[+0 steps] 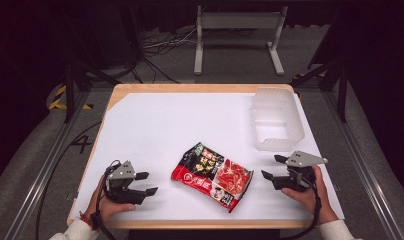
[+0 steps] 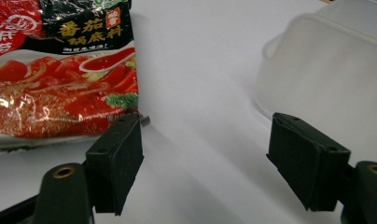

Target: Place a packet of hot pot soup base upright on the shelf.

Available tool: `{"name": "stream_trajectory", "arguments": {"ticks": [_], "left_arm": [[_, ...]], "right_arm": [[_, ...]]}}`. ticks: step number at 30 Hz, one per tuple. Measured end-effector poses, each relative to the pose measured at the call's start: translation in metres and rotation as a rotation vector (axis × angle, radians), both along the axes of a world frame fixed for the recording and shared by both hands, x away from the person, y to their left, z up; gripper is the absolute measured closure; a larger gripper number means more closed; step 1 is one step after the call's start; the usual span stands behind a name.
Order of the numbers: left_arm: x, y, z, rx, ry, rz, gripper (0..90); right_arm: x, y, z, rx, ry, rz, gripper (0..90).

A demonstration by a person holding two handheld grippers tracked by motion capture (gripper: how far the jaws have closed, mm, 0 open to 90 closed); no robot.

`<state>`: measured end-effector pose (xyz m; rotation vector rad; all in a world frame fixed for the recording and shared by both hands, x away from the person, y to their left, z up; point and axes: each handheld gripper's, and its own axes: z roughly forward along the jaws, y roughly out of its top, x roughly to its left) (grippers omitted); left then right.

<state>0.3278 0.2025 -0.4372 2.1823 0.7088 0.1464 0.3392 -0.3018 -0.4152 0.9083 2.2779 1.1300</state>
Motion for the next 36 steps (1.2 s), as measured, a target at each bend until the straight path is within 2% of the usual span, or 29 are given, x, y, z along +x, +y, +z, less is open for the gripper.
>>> {"name": "stream_trajectory", "arguments": {"ticks": [2,4,6,8,11,12,16,17,19,21,24,25,28,30,33,36], "left_arm": [[-0.004,-0.008,0.001,0.005,-0.007,0.000,45.7],[-0.007,-0.016,0.002,-0.008,-0.005,-0.016,46.2],[-0.007,-0.022,0.002,0.003,-0.004,0.010,44.4],[-0.005,-0.027,0.000,0.005,0.003,0.010,44.9],[-0.001,-0.033,-0.001,0.012,0.012,-0.007,48.4],[0.001,-0.036,0.000,0.025,0.001,-0.009,50.2],[0.006,-0.046,0.001,0.030,-0.001,-0.018,57.7],[0.007,-0.048,0.001,0.038,-0.003,-0.027,62.3],[0.009,-0.054,-0.001,0.051,-0.001,-0.043,67.6],[0.011,-0.060,-0.001,0.073,-0.016,-0.063,75.4],[0.013,-0.063,-0.001,0.084,-0.031,-0.050,76.0],[0.016,-0.064,-0.001,0.078,-0.025,-0.047,77.7],[0.020,-0.065,-0.002,0.065,-0.014,-0.046,76.4],[0.021,-0.068,-0.002,0.074,-0.027,-0.038,76.3],[0.024,-0.071,-0.002,0.071,-0.031,-0.024,76.2],[0.028,-0.072,-0.002,0.056,-0.042,-0.011,76.0]], "right_arm": [[0.006,0.008,0.002,0.003,0.003,0.022,28.8],[0.012,0.018,0.003,-0.005,0.011,0.045,29.5],[0.016,0.027,0.003,-0.014,0.024,0.076,32.4],[0.019,0.035,0.003,-0.028,0.032,0.099,36.8],[0.020,0.045,0.001,-0.057,0.030,0.129,56.5],[0.021,0.047,0.001,-0.074,0.028,0.125,65.8],[0.024,0.051,-0.001,-0.107,0.041,0.126,77.6],[0.025,0.051,-0.002,-0.115,0.049,0.120,80.5],[0.027,0.051,-0.004,-0.130,0.062,0.113,83.6],[0.029,0.052,-0.006,-0.139,0.091,0.111,86.3],[0.029,0.053,-0.009,-0.157,0.109,0.122,89.8],[0.029,0.053,-0.010,-0.165,0.114,0.127,90.0],[0.030,0.051,-0.010,-0.152,0.131,0.130,90.0],[0.029,0.050,-0.010,-0.147,0.137,0.136,90.0],[0.028,0.053,-0.013,-0.169,0.166,0.162,90.0],[0.024,0.055,-0.012,-0.183,0.155,0.179,90.0]]}}
